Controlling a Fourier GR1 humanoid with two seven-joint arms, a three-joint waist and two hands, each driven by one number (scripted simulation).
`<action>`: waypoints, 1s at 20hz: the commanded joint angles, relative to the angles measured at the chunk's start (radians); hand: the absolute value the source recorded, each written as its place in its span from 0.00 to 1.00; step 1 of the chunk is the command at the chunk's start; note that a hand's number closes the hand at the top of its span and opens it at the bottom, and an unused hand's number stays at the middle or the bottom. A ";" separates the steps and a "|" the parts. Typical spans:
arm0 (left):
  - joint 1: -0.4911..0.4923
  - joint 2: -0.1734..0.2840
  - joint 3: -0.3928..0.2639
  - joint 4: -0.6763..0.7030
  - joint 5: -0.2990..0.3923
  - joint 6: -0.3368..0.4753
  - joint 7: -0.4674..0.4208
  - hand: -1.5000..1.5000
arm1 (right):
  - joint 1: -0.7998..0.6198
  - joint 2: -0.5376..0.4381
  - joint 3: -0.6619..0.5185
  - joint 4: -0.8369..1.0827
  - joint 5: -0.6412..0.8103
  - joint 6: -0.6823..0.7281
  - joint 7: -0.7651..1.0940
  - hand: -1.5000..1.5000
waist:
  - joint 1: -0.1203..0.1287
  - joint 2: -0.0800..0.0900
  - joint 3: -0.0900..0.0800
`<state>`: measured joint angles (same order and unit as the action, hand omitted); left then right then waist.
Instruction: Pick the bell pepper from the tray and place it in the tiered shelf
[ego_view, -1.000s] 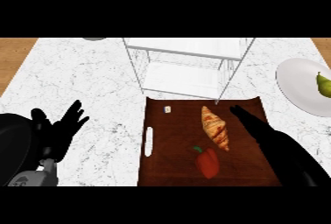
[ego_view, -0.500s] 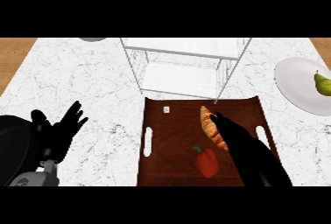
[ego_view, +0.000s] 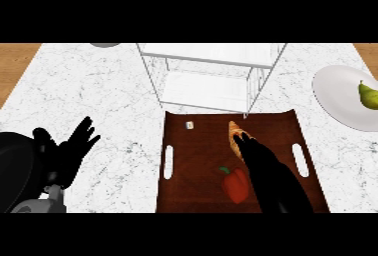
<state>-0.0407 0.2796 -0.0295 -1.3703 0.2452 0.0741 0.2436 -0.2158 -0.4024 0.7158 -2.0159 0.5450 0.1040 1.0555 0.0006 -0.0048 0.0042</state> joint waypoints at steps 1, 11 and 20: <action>0.037 -0.029 -0.011 0.012 -0.011 0.001 0.011 0.50 | 0.028 0.036 -0.017 0.097 0.042 -0.001 -0.010 0.00 | 0.002 0.005 -0.004; -0.002 -0.039 0.026 0.015 -0.034 -0.011 0.045 0.50 | 0.081 0.118 -0.010 0.200 0.237 -0.014 -0.067 0.00 | 0.000 0.004 -0.004; -0.026 -0.039 0.056 0.013 -0.056 -0.037 0.072 0.50 | 0.064 0.185 -0.132 0.363 0.260 -0.064 -0.279 0.00 | 0.001 0.005 -0.004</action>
<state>-0.0532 0.2463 0.0231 -1.3699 0.2039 0.0381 0.2764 -0.1311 -0.2574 0.6301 -1.7394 0.7869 0.0612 0.8515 0.0013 -0.0038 0.0046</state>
